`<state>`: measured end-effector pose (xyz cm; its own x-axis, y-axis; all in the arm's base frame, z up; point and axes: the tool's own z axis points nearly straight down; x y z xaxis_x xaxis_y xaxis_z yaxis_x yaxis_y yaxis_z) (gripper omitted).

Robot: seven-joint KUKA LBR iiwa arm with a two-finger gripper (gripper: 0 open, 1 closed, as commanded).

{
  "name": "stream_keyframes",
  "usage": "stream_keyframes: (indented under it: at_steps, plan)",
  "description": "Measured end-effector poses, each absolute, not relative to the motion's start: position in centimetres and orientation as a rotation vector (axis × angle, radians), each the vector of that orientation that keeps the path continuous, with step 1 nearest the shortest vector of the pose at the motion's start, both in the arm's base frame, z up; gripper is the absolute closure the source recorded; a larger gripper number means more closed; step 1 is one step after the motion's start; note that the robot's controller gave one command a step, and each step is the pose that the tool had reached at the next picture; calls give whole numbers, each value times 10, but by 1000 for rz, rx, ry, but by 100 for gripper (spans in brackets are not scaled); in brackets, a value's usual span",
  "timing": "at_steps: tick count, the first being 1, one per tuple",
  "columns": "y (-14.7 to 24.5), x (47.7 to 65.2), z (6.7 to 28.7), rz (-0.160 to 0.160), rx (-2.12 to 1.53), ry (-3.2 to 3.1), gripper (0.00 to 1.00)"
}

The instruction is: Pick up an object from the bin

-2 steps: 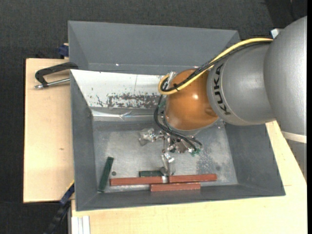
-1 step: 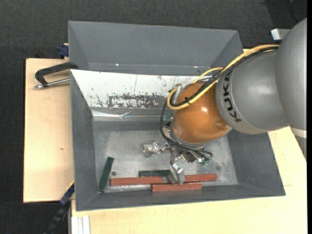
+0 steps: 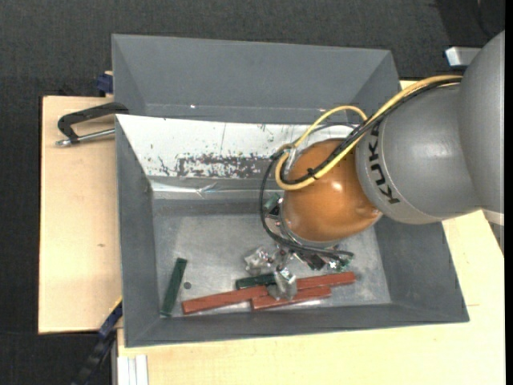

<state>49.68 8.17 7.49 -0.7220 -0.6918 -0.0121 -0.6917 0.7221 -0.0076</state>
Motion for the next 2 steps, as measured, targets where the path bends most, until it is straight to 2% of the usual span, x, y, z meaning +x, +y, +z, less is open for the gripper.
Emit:
stream_keyframes:
  at_steps: [1,2]
  plan:
    - [82,497,75,-4,-1166,2902,100]
    - [96,493,232,0,-1164,2908,100]
